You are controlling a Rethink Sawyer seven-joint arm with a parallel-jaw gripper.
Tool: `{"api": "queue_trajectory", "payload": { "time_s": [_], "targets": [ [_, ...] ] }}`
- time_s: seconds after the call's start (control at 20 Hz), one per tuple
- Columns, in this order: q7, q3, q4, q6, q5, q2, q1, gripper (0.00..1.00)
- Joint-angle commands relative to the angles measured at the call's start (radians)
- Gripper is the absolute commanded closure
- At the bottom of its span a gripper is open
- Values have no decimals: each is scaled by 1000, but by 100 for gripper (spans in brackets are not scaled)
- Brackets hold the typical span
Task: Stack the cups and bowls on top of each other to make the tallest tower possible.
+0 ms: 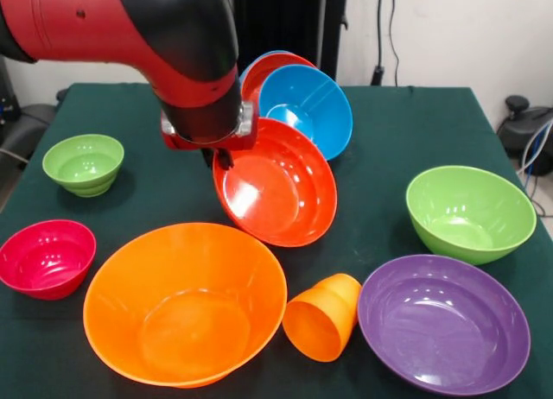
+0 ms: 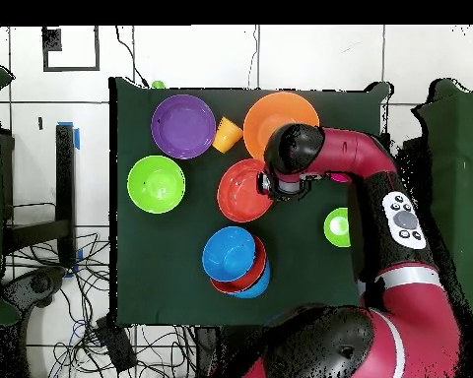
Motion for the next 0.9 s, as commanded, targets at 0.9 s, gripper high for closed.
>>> {"api": "queue_trajectory", "payload": {
  "time_s": [0.9],
  "targets": [
    [-215, 4, 47, 333, -63, 57, 48, 100]
  ]
}}
